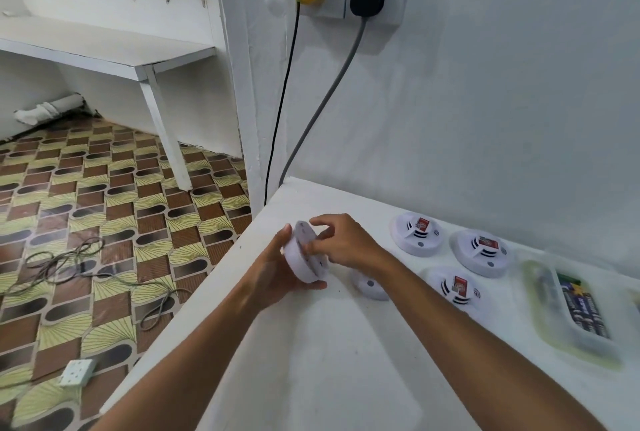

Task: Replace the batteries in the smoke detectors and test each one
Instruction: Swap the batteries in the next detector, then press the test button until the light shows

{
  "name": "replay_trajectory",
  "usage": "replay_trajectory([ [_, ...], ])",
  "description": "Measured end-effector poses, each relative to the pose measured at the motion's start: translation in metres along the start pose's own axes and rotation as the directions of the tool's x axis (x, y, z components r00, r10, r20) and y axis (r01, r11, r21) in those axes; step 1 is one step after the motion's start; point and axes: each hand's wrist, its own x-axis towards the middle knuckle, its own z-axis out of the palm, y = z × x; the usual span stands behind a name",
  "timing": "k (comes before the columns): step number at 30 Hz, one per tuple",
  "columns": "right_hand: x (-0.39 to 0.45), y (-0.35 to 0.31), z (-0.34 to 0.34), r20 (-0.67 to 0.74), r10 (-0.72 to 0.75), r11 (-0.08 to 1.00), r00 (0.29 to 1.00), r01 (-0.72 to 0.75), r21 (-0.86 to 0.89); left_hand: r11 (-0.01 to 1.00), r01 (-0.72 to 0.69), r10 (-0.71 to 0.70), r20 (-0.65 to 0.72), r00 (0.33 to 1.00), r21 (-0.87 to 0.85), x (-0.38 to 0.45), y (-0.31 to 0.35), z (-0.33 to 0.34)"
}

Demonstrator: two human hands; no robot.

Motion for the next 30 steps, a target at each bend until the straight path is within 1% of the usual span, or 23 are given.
replay_trajectory([
  [1,-0.010,0.005,0.000,0.025,0.027,0.988,0.999,-0.030,0.153,0.990,0.004,0.000,-0.033,0.999,0.141,-0.005,0.004,0.003],
  [2,-0.020,0.009,0.001,0.064,0.050,0.942,0.997,-0.068,0.328,0.957,-0.015,0.031,-0.053,0.998,0.289,-0.011,0.008,0.006],
  [3,-0.031,0.013,0.002,0.113,0.063,0.859,0.992,-0.112,0.500,0.910,-0.045,0.068,-0.041,0.997,0.411,-0.019,0.012,0.012],
  [4,-0.043,0.018,0.002,0.169,0.061,0.748,0.984,-0.157,0.644,0.867,-0.072,0.092,-0.017,0.996,0.493,-0.026,0.016,0.017],
  [5,-0.054,0.024,0.004,0.228,0.039,0.639,0.973,-0.200,0.743,0.835,-0.087,0.105,-0.002,0.994,0.543,-0.035,0.019,0.022],
  [6,-0.064,0.030,0.005,0.281,-0.008,0.548,0.960,-0.231,0.804,0.809,-0.098,0.115,0.007,0.993,0.580,-0.045,0.022,0.028],
  [7,-0.073,0.036,0.009,0.320,-0.065,0.473,0.945,-0.253,0.844,0.782,-0.105,0.126,0.009,0.992,0.615,-0.055,0.022,0.032],
  [8,-0.081,0.041,0.013,0.341,-0.125,0.420,0.932,-0.261,0.869,0.761,-0.120,0.146,0.011,0.989,0.638,-0.062,0.020,0.035],
  [10,-0.090,0.055,0.022,0.343,-0.189,0.349,0.920,-0.264,0.899,0.742,-0.146,0.179,0.016,0.984,0.655,-0.073,0.011,0.032],
  [11,-0.091,0.060,0.025,0.330,-0.197,0.316,0.923,-0.259,0.913,0.747,-0.157,0.194,0.014,0.981,0.646,-0.077,0.007,0.029],
  [13,-0.096,0.070,0.030,0.308,-0.219,0.204,0.926,-0.265,0.943,0.792,-0.161,0.205,-0.008,0.979,0.588,-0.082,-0.006,0.022],
  [15,-0.100,0.079,0.036,0.279,-0.244,0.088,0.929,-0.266,0.960,0.835,-0.174,0.239,-0.061,0.969,0.522,-0.083,-0.019,0.012],
  [16,-0.101,0.081,0.040,0.257,-0.251,0.052,0.933,-0.252,0.966,0.840,-0.185,0.261,-0.081,0.962,0.511,-0.083,-0.026,0.008],
  [20,-0.104,0.085,0.057,0.145,-0.281,-0.027,0.949,-0.159,0.987,0.823,-0.227,0.308,-0.072,0.949,0.520,-0.080,-0.055,0.003],
  [23,-0.104,0.086,0.067,0.119,-0.217,-0.071,0.969,-0.137,0.988,0.800,-0.305,0.377,-0.038,0.925,0.517,-0.078,-0.066,0.001],
  [24,-0.104,0.088,0.070,0.124,-0.197,-0.070,0.973,-0.140,0.988,0.800,-0.322,0.393,-0.037,0.919,0.506,-0.078,-0.068,-0.002],
  [25,-0.104,0.090,0.071,0.127,-0.179,-0.056,0.976,-0.139,0.989,0.804,-0.334,0.404,-0.039,0.914,0.492,-0.079,-0.070,-0.003],
  [27,-0.104,0.092,0.073,0.130,-0.153,0.007,0.980,-0.130,0.991,0.809,-0.345,0.417,-0.052,0.907,0.476,-0.080,-0.071,-0.008],
  [30,-0.105,0.095,0.077,0.072,-0.109,0.114,0.991,-0.059,0.992,0.807,-0.347,0.426,-0.065,0.902,0.478,-0.079,-0.072,-0.009],
])
